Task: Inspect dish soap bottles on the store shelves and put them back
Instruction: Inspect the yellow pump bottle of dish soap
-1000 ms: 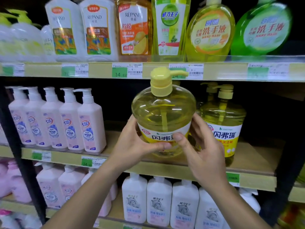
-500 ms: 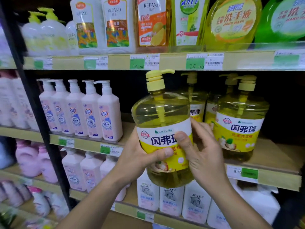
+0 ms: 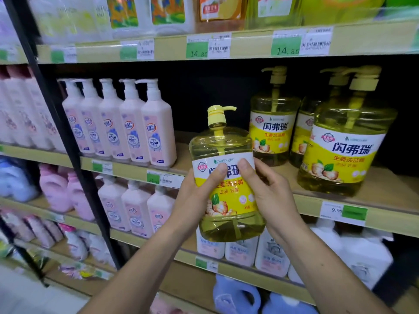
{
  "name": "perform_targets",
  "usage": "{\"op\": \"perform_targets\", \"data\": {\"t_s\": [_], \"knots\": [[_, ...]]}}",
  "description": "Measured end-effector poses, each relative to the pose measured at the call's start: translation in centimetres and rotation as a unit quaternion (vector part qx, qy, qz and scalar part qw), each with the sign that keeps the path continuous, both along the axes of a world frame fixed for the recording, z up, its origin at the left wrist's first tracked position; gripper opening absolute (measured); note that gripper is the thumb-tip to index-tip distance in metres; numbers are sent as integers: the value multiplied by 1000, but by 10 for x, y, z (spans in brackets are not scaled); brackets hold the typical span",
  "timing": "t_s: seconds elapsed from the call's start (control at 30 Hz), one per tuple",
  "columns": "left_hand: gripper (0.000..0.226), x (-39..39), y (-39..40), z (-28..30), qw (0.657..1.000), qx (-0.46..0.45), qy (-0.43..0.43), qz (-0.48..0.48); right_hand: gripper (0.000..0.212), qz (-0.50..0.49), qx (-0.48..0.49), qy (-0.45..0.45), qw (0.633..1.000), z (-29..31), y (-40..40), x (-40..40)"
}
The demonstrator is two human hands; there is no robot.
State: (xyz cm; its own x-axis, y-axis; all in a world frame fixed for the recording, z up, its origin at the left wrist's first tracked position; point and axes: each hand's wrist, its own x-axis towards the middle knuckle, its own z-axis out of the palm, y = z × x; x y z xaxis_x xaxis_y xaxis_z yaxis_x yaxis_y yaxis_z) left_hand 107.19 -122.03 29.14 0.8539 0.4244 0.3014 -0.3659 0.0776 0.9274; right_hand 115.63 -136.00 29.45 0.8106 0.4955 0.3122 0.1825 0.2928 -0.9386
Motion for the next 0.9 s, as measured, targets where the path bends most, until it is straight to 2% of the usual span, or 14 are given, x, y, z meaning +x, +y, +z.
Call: {"op": "perform_targets", "data": {"t_s": [0.2, 0.3, 0.37, 0.5, 0.67, 0.8, 0.9], "knots": [[54, 3, -1, -3, 997, -68, 20, -6, 48, 32, -26, 23, 999, -3, -3, 4], [53, 3, -1, -2, 996, -82, 22, -18, 65, 34, -45, 31, 998, -3, -4, 6], [47, 2, -1, -1, 996, -79, 26, -28, 75, 30, -59, 33, 997, -3, -3, 5], [36, 3, -2, -2, 996, -73, 32, -38, 75, 29, -96, -5, 995, -2, -2, 2], [42, 3, -5, -3, 1000, -3, 27, -8, 88, 5, -71, 3, 997, 4, 0, 1], [60, 0, -9, -7, 997, 29, 69, 8, 60, -3, -71, -23, 997, 3, -6, 2], [65, -2, -9, -7, 994, 64, 85, 7, 55, -12, -61, -34, 998, -3, -11, 2]]}}
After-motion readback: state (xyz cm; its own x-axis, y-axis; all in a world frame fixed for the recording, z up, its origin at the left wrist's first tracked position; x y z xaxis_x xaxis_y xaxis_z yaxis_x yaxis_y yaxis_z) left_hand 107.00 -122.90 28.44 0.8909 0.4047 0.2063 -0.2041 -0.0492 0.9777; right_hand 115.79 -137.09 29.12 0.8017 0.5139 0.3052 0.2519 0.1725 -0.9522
